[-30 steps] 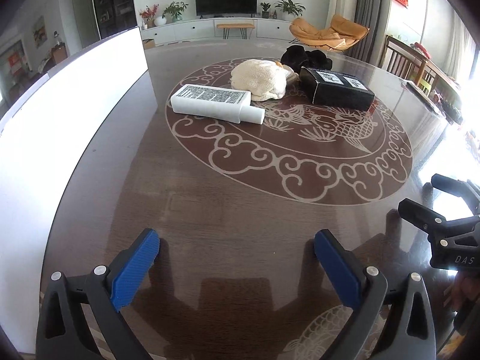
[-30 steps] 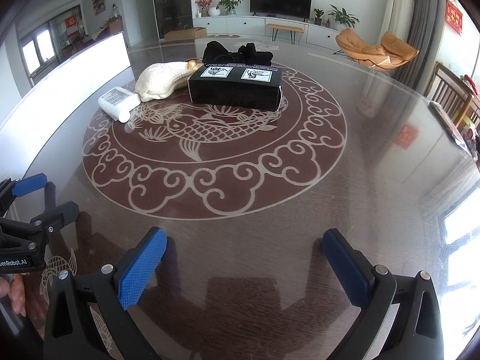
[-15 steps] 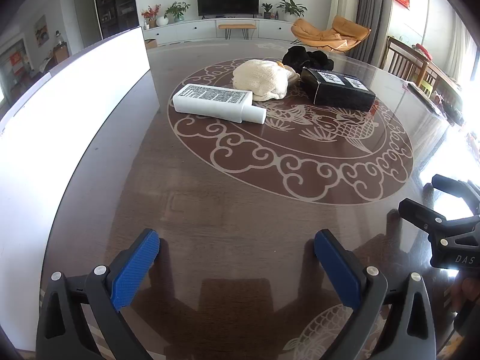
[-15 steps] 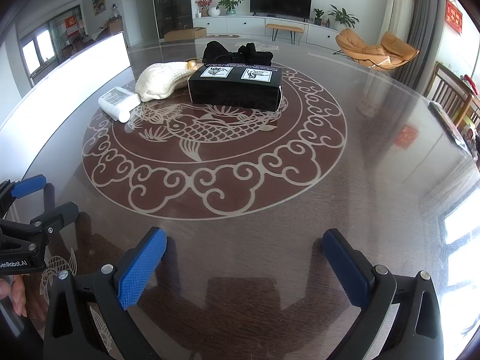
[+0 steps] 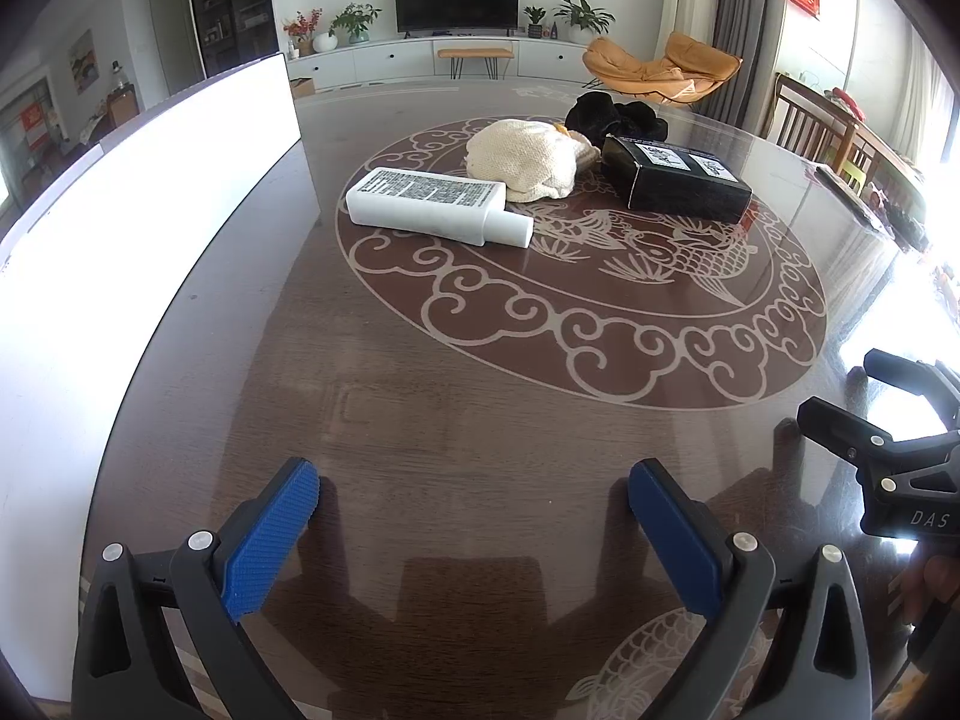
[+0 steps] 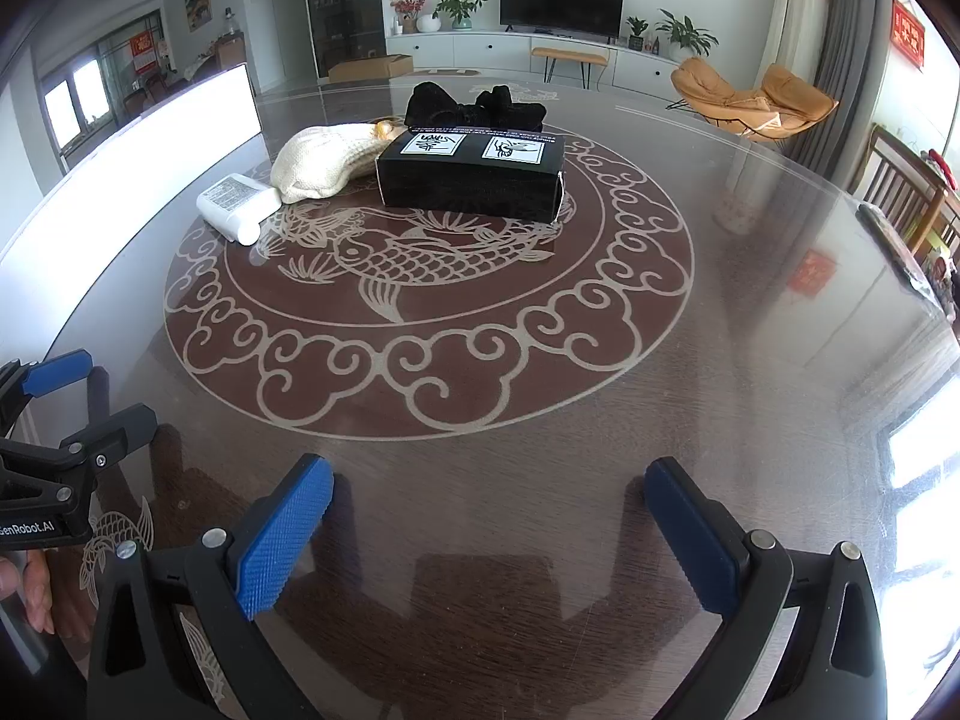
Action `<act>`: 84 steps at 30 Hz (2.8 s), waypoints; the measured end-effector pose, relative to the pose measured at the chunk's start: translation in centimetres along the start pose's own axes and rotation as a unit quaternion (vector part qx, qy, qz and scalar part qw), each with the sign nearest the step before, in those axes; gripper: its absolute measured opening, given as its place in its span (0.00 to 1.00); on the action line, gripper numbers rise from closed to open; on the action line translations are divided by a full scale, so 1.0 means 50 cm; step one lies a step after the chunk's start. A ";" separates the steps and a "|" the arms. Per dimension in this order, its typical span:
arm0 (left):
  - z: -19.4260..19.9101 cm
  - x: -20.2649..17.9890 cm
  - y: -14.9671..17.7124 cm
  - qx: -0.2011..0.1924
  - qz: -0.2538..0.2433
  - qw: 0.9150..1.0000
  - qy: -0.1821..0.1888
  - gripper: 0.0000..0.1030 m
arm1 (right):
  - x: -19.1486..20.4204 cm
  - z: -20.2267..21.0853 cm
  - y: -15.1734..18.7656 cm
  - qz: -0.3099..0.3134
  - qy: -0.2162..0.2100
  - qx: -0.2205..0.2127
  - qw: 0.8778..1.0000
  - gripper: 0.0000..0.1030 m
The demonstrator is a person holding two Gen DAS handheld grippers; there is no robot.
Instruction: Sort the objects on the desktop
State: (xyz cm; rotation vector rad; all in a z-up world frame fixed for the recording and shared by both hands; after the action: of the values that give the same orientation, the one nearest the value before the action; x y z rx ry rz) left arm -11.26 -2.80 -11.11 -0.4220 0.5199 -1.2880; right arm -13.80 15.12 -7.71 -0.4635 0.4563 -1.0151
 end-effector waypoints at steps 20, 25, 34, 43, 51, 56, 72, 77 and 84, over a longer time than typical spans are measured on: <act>0.001 -0.004 0.001 0.001 0.001 1.000 -0.003 1.00 | -0.001 0.000 0.000 0.000 0.000 0.000 1.000 1.00; 0.001 -0.004 0.001 0.001 0.002 1.000 -0.002 1.00 | -0.001 0.000 0.000 0.000 0.000 0.000 1.000 1.00; 0.001 -0.004 0.002 0.001 0.001 1.000 -0.002 1.00 | 0.000 0.000 0.001 0.000 0.000 0.000 1.000 1.00; 0.003 -0.003 0.001 0.003 0.001 1.000 -0.001 1.00 | -0.001 0.000 0.000 0.000 0.000 0.000 1.000 1.00; 0.000 0.020 -0.005 -0.001 0.027 0.999 -0.019 1.00 | -0.001 0.000 0.000 0.000 0.000 0.000 1.000 1.00; -0.002 0.021 -0.007 -0.003 0.029 0.999 -0.018 1.00 | 0.000 0.000 0.000 0.000 0.000 0.000 1.000 1.00; -0.005 0.023 -0.010 -0.004 0.031 0.999 -0.019 1.00 | -0.205 -0.136 -0.290 -0.214 -0.020 0.006 0.977 1.00; -0.005 0.022 -0.011 -0.004 0.032 0.999 -0.020 1.00 | -0.180 -0.206 -0.303 -0.239 -0.044 0.035 0.969 1.00; -0.006 0.021 -0.012 -0.004 0.032 0.999 -0.020 1.00 | -0.124 -0.207 -0.307 -0.176 -0.074 0.014 0.982 1.00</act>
State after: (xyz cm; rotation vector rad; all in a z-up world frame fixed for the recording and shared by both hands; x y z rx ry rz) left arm -11.71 -3.98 -11.13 -0.4336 0.5016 -1.2150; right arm -33.06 12.10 -6.56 -0.6022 0.2297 -1.3150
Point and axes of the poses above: each gripper's, at about its wrist camera, not at the fingertips, and z roughly against the way its jaws point, x to its left, y to its underside, the point moved 6 cm from there along -z, roughly the way its jaws point, and after that the axes turned 13 degrees about z, right-handed, at the moved point
